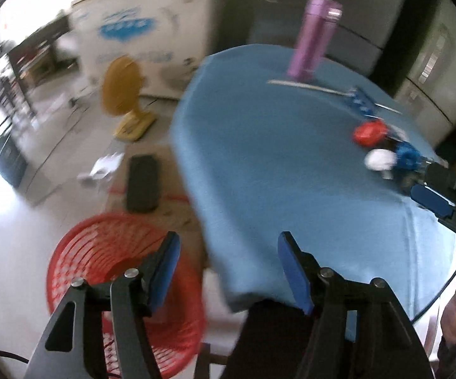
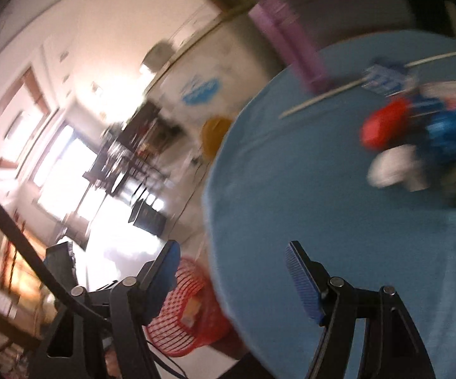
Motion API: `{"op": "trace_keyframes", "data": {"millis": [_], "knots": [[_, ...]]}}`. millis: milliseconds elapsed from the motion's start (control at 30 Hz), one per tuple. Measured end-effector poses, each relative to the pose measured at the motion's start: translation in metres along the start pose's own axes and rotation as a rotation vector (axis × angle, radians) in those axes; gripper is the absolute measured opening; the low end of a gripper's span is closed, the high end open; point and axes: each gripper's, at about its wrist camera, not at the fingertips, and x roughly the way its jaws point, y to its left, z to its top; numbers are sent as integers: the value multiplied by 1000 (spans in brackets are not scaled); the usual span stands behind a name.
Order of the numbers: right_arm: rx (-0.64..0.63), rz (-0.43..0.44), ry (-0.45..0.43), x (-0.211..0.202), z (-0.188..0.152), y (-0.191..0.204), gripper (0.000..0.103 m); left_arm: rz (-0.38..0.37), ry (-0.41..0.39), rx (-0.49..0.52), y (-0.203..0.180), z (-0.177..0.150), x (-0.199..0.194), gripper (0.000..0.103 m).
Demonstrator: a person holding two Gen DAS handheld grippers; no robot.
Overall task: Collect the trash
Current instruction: 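Grasp the black plastic bag with the right tool while the left tool grasps the white tissue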
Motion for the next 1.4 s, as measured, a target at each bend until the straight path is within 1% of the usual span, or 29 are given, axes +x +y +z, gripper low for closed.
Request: {"op": "trace_keyframes", "data": {"millis": [67, 100, 167, 200, 267, 367, 433, 500, 567, 700, 767, 867, 900, 933, 967, 1067, 1167, 1233, 1267, 1333, 1400], "knots": [[41, -49, -58, -29, 6, -24, 73, -32, -9, 58, -31, 15, 1, 66], [71, -88, -96, -46, 8, -41, 73, -43, -12, 83, -45, 21, 3, 68], [126, -143, -147, -69, 11, -68, 73, -60, -13, 125, -71, 32, 8, 69], [150, -160, -161, -76, 12, -78, 73, -71, -11, 153, -85, 39, 13, 71], [238, -200, -196, -92, 14, -111, 73, -77, 1, 202, -112, 51, 25, 71], [313, -243, -222, -101, 19, -142, 73, -99, 44, 250, -144, 64, 47, 71], [345, -262, -226, -99, 24, -158, 73, -113, 71, 266, -156, 69, 60, 71], [365, -268, -226, -95, 28, -168, 73, -131, 89, 278, -170, 77, 72, 71], [391, -261, -207, -87, 34, -182, 73, -137, 99, 288, -178, 80, 78, 71], [413, -278, -160, -65, 38, -196, 73, -156, 115, 292, -192, 88, 88, 71], [435, -262, -132, -51, 42, -203, 73, -169, 124, 298, -197, 90, 94, 71], [418, -309, -83, -33, 46, -202, 72, -187, 141, 302, -202, 94, 103, 71], [416, -313, -75, -30, 46, -203, 69, -190, 145, 302, -203, 96, 106, 71], [416, -313, -59, -26, 46, -205, 62, -196, 153, 305, -205, 97, 110, 71], [410, -317, -41, -23, 47, -206, 57, -201, 161, 309, -208, 98, 114, 71], [381, -335, -53, -25, 47, -206, 49, -219, 188, 319, -216, 100, 127, 71], [391, -322, -64, -32, 42, -213, 47, -238, 217, 322, -224, 101, 139, 63], [403, -309, -70, -39, 38, -218, 47, -248, 232, 325, -229, 101, 146, 55], [409, -301, -72, -43, 36, -219, 47, -249, 236, 326, -231, 100, 149, 54], [410, -288, -77, -51, 30, -222, 47, -247, 240, 328, -233, 98, 153, 47], [410, -272, -87, -62, 27, -222, 47, -244, 236, 328, -232, 95, 154, 44]]}}
